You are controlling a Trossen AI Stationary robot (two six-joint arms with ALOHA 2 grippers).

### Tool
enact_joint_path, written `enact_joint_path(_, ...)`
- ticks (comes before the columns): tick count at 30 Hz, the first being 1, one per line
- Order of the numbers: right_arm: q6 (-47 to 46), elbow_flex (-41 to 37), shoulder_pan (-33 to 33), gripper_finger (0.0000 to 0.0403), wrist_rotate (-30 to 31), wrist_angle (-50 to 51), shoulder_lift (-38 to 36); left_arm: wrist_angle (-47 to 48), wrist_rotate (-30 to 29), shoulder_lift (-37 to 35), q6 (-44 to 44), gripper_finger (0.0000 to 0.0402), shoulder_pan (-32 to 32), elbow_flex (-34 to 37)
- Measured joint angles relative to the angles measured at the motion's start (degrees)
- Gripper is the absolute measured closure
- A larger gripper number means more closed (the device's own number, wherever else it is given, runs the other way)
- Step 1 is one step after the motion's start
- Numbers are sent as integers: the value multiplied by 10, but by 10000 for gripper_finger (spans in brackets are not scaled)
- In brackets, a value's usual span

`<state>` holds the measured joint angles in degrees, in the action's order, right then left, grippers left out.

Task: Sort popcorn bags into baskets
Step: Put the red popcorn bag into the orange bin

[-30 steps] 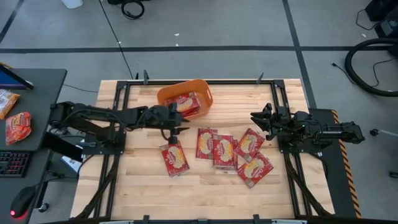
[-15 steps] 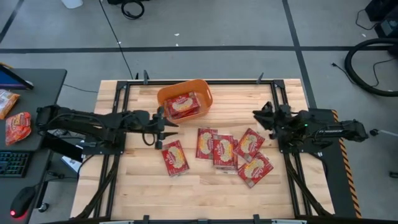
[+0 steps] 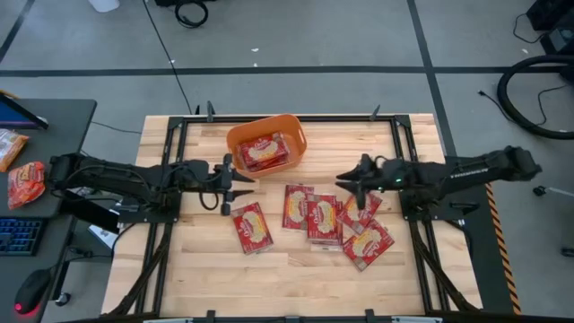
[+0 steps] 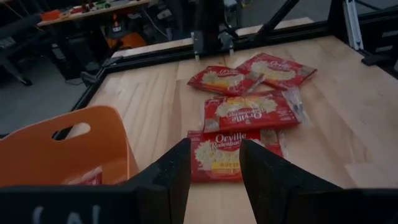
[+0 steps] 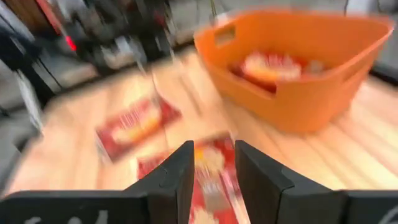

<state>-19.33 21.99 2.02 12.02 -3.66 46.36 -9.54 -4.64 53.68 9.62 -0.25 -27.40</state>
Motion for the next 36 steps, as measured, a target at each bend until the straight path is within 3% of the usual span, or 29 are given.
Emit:
enact_joint_path(8,14,141,69,282,37,145,180,-10,0,48,0,260,-1,-1)
enact_joint_path(16,5,265,133,282,86,278,347,-10,0,104,0,260,-43,0)
enact_joint_path(24,-86,412,194,281,156,487,487,-7,0,105,-45,260,-83,0)
enact_joint_path(30,-196,482,224,257,133,640,546,27,0,104,-64,260,-106,0)
enact_joint_path(36,-295,484,245,197,81,652,562,56,0,104,-79,260,-113,0)
